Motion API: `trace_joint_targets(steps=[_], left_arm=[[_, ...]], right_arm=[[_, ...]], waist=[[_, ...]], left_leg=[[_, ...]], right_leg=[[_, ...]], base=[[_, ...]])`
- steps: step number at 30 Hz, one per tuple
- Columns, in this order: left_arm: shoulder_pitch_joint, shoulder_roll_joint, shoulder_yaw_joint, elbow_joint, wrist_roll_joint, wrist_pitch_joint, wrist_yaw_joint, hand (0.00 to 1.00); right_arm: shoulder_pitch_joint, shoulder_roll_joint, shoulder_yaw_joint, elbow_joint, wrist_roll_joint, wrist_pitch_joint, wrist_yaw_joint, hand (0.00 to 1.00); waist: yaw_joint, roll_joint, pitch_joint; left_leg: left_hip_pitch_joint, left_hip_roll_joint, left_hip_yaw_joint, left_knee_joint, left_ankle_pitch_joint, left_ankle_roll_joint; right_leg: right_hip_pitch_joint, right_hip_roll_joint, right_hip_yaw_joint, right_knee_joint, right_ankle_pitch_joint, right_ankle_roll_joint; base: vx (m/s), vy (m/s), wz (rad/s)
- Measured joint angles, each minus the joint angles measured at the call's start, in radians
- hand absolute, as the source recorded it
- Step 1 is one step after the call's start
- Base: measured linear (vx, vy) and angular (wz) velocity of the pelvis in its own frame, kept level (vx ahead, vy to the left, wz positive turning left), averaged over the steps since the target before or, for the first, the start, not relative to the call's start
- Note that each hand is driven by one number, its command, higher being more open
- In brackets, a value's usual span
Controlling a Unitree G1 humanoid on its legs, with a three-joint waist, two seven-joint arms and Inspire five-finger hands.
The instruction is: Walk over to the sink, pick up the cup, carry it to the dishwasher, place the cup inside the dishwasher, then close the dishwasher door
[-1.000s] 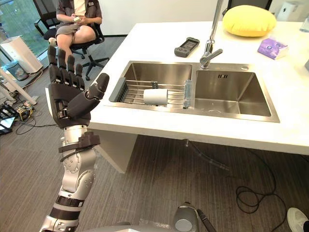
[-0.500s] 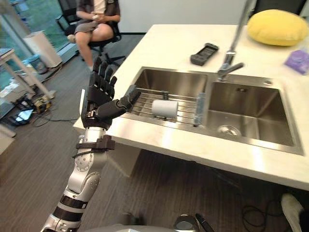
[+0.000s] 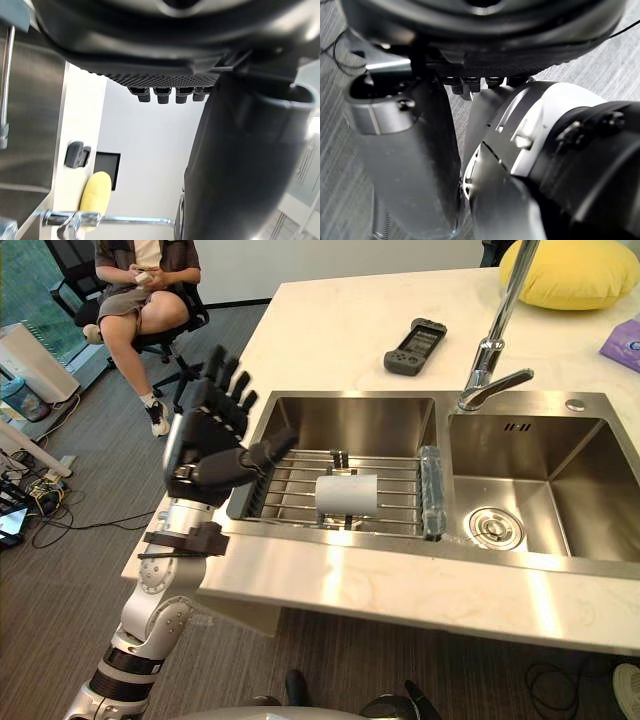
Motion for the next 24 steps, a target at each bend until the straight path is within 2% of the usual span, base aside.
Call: trace_joint_targets(steps=[3,4,8,14,17,20,21,24], left_arm=[[-0.002,0.019,-0.049,0.010,0.006,0.028,-0.034,1.00],[-0.009,0.029,-0.052,0.013,0.019,0.037,-0.041,1.00],[-0.067,0.038,-0.059,0.042,0.094,0.077,-0.047,1.00],[-0.124,0.073,-0.114,0.043,0.286,0.157,-0.038,1.00],[-0.128,0.108,-0.126,0.051,0.349,0.167,-0.008,1.00],[-0.141,0.147,-0.138,0.097,0.398,0.167,-0.002,1.00],[-0.142,0.173,-0.155,0.139,0.411,0.168,0.002,1.00],[-0.141,0.201,-0.183,0.199,0.458,0.172,0.009,1.00]], right_arm=[[0.002,0.002,-0.003,0.007,0.001,0.001,-0.004,1.00],[0.004,0.011,-0.003,0.007,-0.004,0.002,-0.008,1.00],[0.004,0.011,-0.006,0.005,-0.006,0.000,-0.012,1.00],[0.005,0.018,-0.004,0.003,-0.001,-0.009,-0.017,1.00],[0.005,0.020,0.005,0.004,0.004,-0.009,-0.017,1.00],[0.005,0.018,0.020,0.004,0.007,-0.010,-0.018,1.00],[0.007,0.018,0.036,0.003,0.013,-0.011,-0.018,1.00],[0.016,0.018,0.063,-0.005,0.016,-0.014,-0.015,1.00]], waist=[[-0.001,0.013,-0.010],[-0.001,0.010,-0.012],[-0.004,0.010,-0.012],[-0.009,0.007,-0.014],[-0.017,0.004,-0.016],[-0.028,0.004,-0.017],[-0.032,0.000,-0.016],[-0.036,-0.011,-0.014]], left_leg=[[0.017,0.052,-0.009,0.004,0.007,-0.010],[0.020,0.060,-0.008,0.004,0.007,-0.010],[0.020,0.062,-0.008,0.001,0.007,-0.010],[0.021,0.065,0.003,0.001,0.007,-0.011],[0.021,0.062,0.010,-0.006,0.002,-0.017],[0.031,0.063,0.010,-0.035,0.005,-0.049],[0.035,0.059,0.018,-0.043,0.013,-0.047],[0.037,0.049,0.030,-0.054,0.018,-0.048]], right_leg=[[0.006,0.050,-0.007,0.004,0.031,-0.047],[0.011,0.059,-0.007,-0.016,0.035,-0.052],[0.016,0.062,-0.008,-0.063,0.035,-0.052],[0.015,0.064,-0.021,-0.097,0.058,-0.046],[0.013,0.063,-0.031,-0.120,0.071,-0.047],[0.018,0.063,-0.042,-0.153,0.089,-0.041],[0.021,0.060,-0.051,-0.171,0.111,-0.043],[0.022,0.053,-0.057,-0.199,0.128,-0.055]], base=[[0.14,-0.158,-0.14],[0.09,-0.131,-0.27],[0.05,-0.084,-0.28],[-0.02,-0.015,-0.12],[-0.09,0.025,-0.15],[-0.13,0.050,-0.11],[-0.17,0.071,-0.14],[-0.21,0.079,-0.16]])
